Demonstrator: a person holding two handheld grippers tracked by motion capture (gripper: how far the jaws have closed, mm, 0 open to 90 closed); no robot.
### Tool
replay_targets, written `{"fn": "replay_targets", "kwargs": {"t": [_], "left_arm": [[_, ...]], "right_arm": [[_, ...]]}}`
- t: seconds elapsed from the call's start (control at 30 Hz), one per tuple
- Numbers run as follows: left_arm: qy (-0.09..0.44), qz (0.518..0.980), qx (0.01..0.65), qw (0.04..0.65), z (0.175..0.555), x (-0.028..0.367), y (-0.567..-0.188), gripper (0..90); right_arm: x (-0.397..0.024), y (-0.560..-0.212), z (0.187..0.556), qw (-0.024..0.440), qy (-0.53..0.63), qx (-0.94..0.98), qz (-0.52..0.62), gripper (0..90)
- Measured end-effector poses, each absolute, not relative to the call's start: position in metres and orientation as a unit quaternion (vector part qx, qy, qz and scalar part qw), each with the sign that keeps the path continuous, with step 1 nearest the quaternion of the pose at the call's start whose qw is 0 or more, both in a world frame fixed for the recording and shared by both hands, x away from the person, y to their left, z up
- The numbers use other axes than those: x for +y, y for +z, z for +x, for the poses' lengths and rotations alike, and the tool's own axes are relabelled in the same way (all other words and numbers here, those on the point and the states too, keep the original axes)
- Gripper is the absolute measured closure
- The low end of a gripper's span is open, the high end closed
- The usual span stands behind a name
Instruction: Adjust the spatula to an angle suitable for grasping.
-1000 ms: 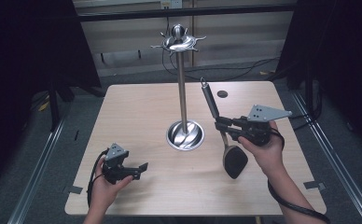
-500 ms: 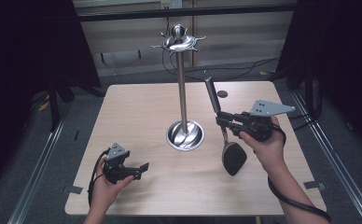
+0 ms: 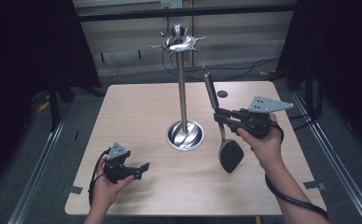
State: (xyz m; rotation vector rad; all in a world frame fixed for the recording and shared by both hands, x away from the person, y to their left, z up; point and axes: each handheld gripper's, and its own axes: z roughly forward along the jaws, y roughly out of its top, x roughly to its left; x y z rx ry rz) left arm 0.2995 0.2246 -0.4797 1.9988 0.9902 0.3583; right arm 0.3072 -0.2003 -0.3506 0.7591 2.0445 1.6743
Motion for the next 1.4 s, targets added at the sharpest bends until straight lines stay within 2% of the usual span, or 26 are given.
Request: {"fn": "replay_targets", "kwargs": {"t": [0.73,1.4], "left_arm": [[0.142,0.805,0.389,0.424,0.300,0.222,-0.480,5.7],[0.143,0.803,0.391,0.425,0.300,0.224,-0.480,5.8]], "right_arm": [[-0.191,-0.323,0.320,0.199,0.611,0.719,0.264,76.0],[-0.183,-0.322,0.332,0.195,0.610,0.720,0.267,75.9]]}}
